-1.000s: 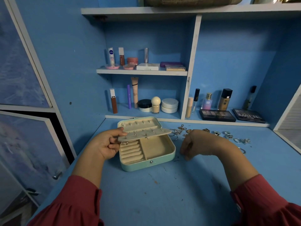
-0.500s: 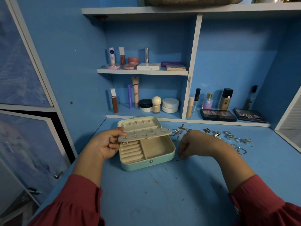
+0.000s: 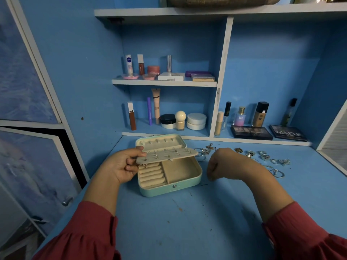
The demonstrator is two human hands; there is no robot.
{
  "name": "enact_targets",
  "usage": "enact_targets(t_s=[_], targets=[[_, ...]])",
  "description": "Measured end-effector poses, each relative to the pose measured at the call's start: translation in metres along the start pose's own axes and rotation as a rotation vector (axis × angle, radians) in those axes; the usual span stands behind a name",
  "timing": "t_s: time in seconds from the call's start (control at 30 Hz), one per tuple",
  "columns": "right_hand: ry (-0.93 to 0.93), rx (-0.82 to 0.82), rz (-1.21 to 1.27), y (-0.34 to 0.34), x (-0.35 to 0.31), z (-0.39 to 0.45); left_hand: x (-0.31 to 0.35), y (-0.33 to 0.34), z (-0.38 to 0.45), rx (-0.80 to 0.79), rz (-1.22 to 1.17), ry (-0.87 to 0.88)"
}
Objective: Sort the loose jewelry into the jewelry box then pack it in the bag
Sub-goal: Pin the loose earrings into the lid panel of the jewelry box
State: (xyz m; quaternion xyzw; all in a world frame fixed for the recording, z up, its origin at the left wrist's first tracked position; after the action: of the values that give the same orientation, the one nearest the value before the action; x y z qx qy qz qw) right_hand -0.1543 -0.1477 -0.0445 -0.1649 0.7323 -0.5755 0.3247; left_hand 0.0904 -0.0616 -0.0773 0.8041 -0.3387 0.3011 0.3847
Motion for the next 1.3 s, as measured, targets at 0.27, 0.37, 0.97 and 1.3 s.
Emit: enact_targets(t_s=[0.27, 0.37, 0.97, 1.3], targets=[[0.033, -0.001, -0.072, 0.0, -0.001, -0.001, 0.0, 0.002, -0.002, -0.009, 0.006, 0.002], [0.03, 0.017, -0.056, 0.0, -0.002, 0.0, 0.0, 0.002, -0.003, -0.007, 0.009, 0.007], [-0.037, 0.381, 0.556, -0.042, -0.076, 0.051, -0.001, -0.003, 0.004, 0.007, 0.014, 0.015], [0.086, 0.185, 0.415, -0.029, -0.099, 0.074, 0.001, -0.002, 0.005, -0.012, 0.024, 0.022]])
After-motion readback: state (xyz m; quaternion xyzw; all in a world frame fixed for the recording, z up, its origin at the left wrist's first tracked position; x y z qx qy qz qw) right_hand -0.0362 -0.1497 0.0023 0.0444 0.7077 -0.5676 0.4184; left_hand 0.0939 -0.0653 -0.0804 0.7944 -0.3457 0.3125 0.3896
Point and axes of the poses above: each hand's wrist, its own z-axis towards the middle knuckle, its own y-axis out of the palm, x = y × z, the point moved 7 cm from there along z, towards the middle knuckle, and after that the axes turned 7 degrees about -y, right-handed, at the moved point
